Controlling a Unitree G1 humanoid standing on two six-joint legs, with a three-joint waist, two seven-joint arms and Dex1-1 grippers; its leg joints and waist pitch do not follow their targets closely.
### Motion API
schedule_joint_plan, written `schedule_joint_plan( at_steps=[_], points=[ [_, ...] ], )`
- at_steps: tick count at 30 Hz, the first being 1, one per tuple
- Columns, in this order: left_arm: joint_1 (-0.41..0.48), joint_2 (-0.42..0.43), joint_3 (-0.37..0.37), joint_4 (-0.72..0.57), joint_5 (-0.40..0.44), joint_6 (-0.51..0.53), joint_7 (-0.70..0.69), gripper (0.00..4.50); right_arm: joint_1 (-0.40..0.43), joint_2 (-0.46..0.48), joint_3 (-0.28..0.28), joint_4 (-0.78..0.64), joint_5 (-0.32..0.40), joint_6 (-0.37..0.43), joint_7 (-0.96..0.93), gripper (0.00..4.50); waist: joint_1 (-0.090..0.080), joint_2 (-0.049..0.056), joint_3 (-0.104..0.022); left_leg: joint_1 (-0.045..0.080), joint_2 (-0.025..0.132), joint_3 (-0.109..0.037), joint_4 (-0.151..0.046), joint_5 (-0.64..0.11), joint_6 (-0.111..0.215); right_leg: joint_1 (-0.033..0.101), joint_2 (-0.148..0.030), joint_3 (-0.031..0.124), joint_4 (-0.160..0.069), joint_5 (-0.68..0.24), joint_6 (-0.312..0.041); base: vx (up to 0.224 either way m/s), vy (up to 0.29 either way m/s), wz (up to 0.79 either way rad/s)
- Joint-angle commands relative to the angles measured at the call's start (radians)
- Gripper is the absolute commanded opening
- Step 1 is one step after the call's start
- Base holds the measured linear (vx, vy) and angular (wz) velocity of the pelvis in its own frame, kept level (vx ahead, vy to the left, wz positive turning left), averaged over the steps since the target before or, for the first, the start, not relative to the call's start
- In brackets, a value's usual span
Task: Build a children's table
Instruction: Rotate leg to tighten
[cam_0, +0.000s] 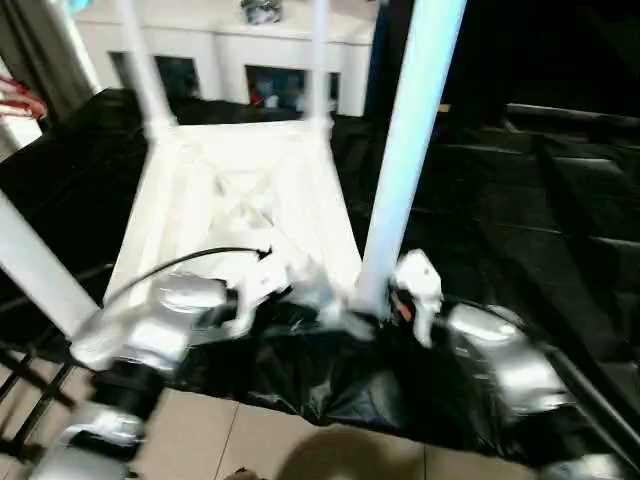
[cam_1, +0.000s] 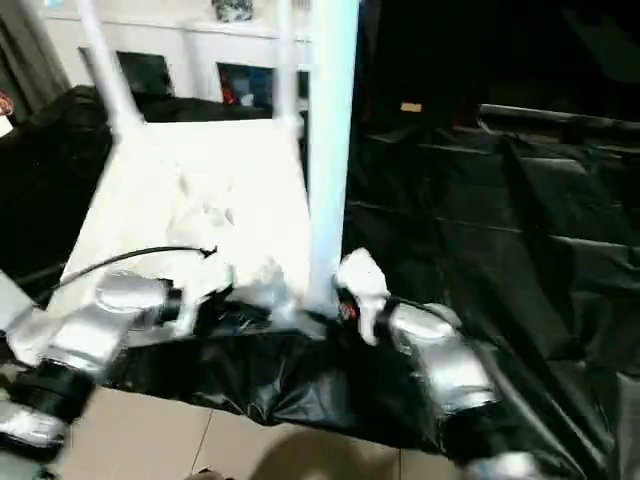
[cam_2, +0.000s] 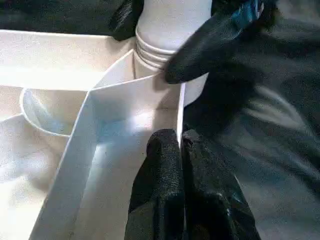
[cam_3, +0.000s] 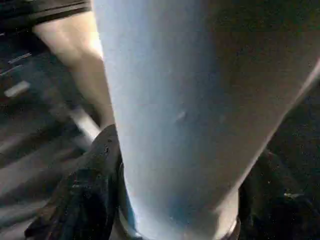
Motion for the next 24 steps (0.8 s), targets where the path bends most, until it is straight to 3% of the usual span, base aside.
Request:
schedule_joint_plan(
  at_steps=[1, 7, 10, 11, 14, 18, 24],
  points=[
    [-0.002, -0.041, 0.018, -0.016, 0.015, 0.039, 0.124, 0.0, -0.006, 0.043, 0.026, 0.028, -0.028, 0.022, -0.083, 2.65, -0.008, -0.007, -0.048, 0.019, 0.024, -0.009, -0.076, -0.281, -0.027, 0.029, -0.072, 0.041, -0.093, -0.253, -0.182, 0.0, 0.0, 0.0],
    [-0.02, -0.145, 0.02, -0.017, 0.039, 0.1, 0.299, 0.0, -0.025, 0.162, 0.019, 0.075, -0.064, 0.046, -0.271, 2.65, -0.017, -0.012, -0.051, 0.015, 0.02, -0.006, -0.072, -0.23, -0.008, 0.03, -0.067, 0.042, -0.09, -0.173, -0.176, 0.0, 0.0, 0.0],
    [-0.022, -0.177, 0.001, -0.029, 0.041, 0.102, 0.299, 0.0, -0.038, 0.204, 0.053, 0.094, -0.093, 0.017, -0.292, 2.65, -0.019, -0.005, -0.052, 0.016, 0.019, -0.007, -0.072, -0.235, -0.008, 0.03, -0.068, 0.042, -0.092, -0.183, -0.172, 0.0, 0.0, 0.0],
    [-0.02, -0.174, -0.005, -0.032, 0.042, 0.098, 0.287, 0.0, -0.038, 0.206, 0.057, 0.094, -0.093, 0.007, -0.283, 3.0, -0.019, -0.004, -0.052, 0.014, 0.019, -0.007, -0.072, -0.238, -0.005, 0.03, -0.068, 0.043, -0.094, -0.185, -0.166, 0.0, 0.0, 0.0],
    [-0.012, -0.139, -0.01, -0.04, 0.034, 0.077, 0.23, 0.0, -0.039, 0.201, 0.02, 0.078, -0.043, 0.017, -0.249, 3.37, -0.018, -0.004, -0.053, 0.015, 0.019, -0.007, -0.073, -0.24, -0.001, 0.03, -0.067, 0.043, -0.094, -0.176, -0.161, 0.0, 0.0, 0.0],
    [0.001, -0.086, -0.015, -0.052, 0.014, 0.048, 0.141, 0.0, -0.044, 0.151, 0.023, 0.064, -0.042, 0.004, -0.2, 3.69, -0.02, 0.0, -0.055, 0.012, 0.019, -0.008, -0.073, -0.232, 0.001, 0.033, -0.067, 0.042, -0.091, -0.145, -0.167, 0.0, 0.0, 0.0],
    [0.0, -0.01, -0.02, -0.048, -0.007, 0.016, 0.003, 0.0, -0.031, 0.05, 0.038, 0.017, -0.002, -0.009, -0.001, 3.69, -0.025, 0.001, -0.058, 0.012, 0.021, -0.007, -0.071, -0.21, 0.019, 0.039, -0.065, 0.04, -0.083, -0.063, -0.198, 0.0, 0.0, 0.0]
  ],
)
